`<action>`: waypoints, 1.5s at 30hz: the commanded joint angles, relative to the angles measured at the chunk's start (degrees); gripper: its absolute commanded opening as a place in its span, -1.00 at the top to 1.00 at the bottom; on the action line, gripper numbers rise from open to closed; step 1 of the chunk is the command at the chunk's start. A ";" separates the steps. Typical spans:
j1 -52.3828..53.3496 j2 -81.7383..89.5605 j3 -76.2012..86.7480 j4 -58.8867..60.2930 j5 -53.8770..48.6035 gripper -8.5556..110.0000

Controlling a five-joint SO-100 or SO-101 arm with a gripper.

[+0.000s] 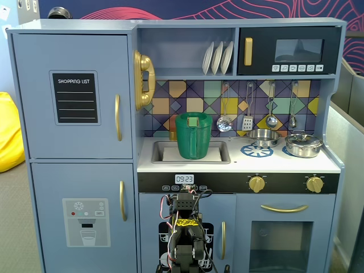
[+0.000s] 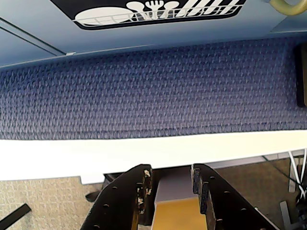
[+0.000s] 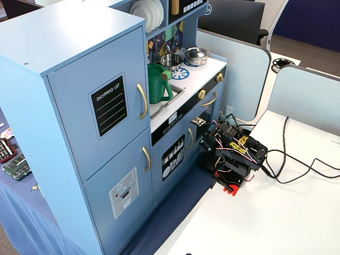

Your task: Open the left cabinet door

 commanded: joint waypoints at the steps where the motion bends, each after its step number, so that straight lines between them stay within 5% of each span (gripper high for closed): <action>1: 2.11 -0.35 0.18 9.58 -2.02 0.86; 10: 1.49 -0.35 0.18 8.00 -1.58 0.86; 25: -27.86 -16.61 -25.66 -34.19 -0.70 0.86; 39: -36.12 -37.09 -46.32 -74.79 -2.81 0.48; 45: -37.00 -43.15 -52.56 -78.13 -4.48 0.46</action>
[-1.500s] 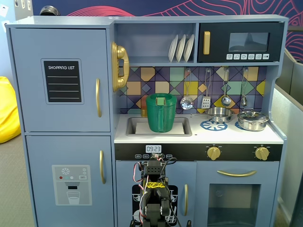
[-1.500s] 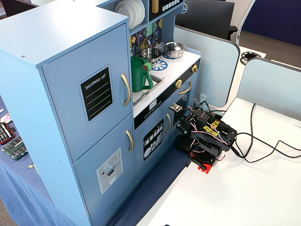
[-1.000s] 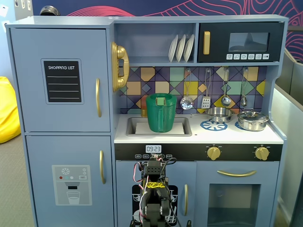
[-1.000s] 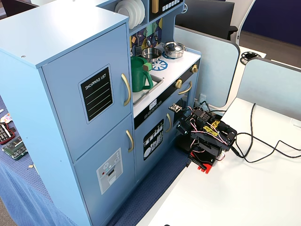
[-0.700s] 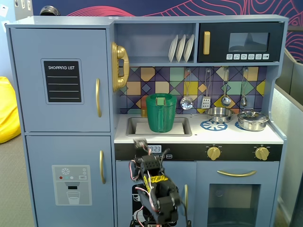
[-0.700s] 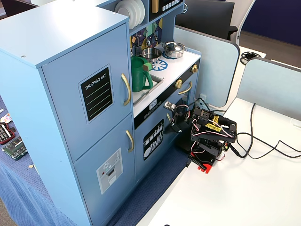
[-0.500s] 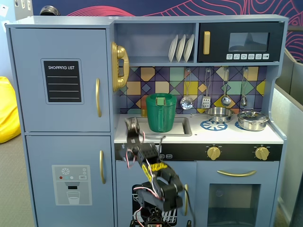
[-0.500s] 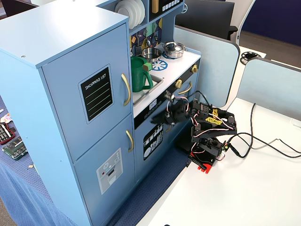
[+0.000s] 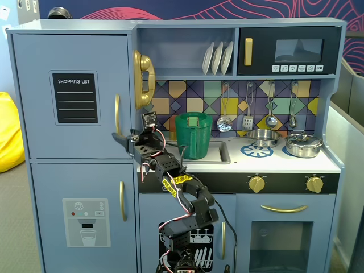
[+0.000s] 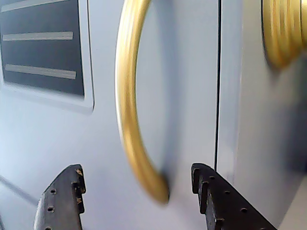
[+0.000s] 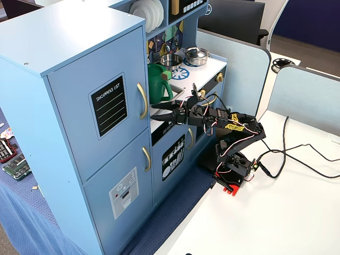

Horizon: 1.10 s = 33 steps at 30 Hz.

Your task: Open the left cabinet door

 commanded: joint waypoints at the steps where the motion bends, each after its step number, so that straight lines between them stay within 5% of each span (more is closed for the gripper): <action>1: -1.41 -3.43 -7.91 -3.43 -1.85 0.46; 33: -24.26 -6.68 -11.95 -11.34 -19.95 0.53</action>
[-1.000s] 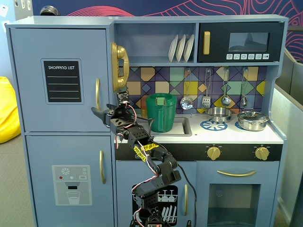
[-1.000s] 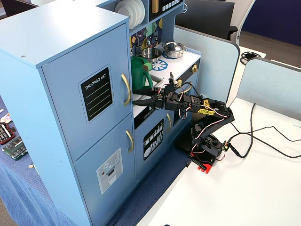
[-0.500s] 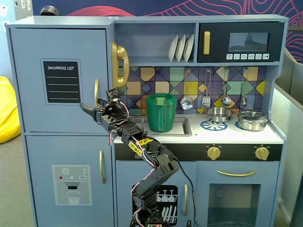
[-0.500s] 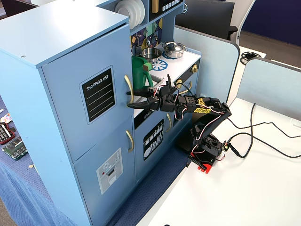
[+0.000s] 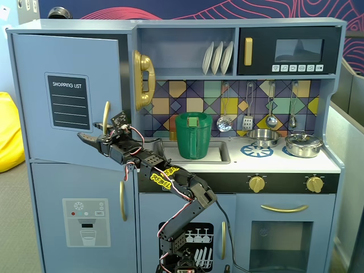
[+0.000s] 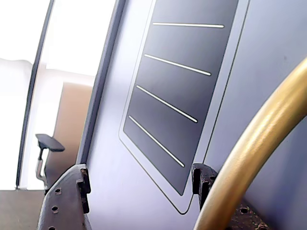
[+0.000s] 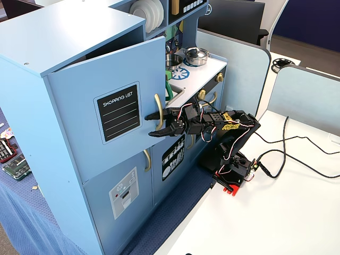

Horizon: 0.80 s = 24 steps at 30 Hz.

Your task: Open the left cabinet door

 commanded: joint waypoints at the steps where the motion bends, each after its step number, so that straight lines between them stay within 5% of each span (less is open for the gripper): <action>1: -1.93 5.45 -2.37 -1.41 -2.20 0.54; 24: 20.48 32.43 8.35 20.74 9.05 0.55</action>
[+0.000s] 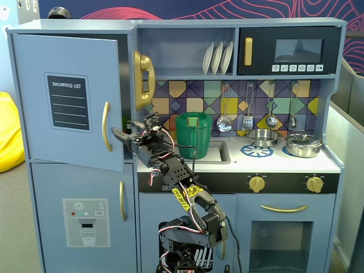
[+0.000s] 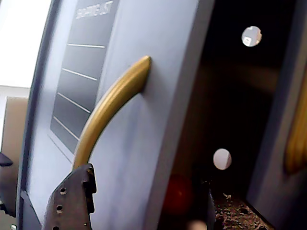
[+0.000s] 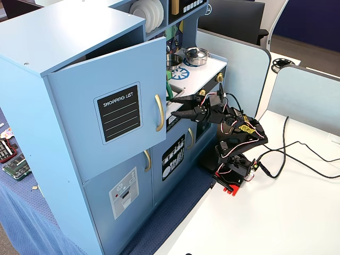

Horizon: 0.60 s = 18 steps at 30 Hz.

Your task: Open the left cabinet door

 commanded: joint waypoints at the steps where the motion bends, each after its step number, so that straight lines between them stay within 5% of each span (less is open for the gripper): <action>1: 7.12 0.26 -1.23 1.93 4.13 0.55; 9: 16.87 -8.44 -3.96 1.58 10.37 0.57; 18: 4.66 -12.39 -5.01 -3.60 3.52 0.60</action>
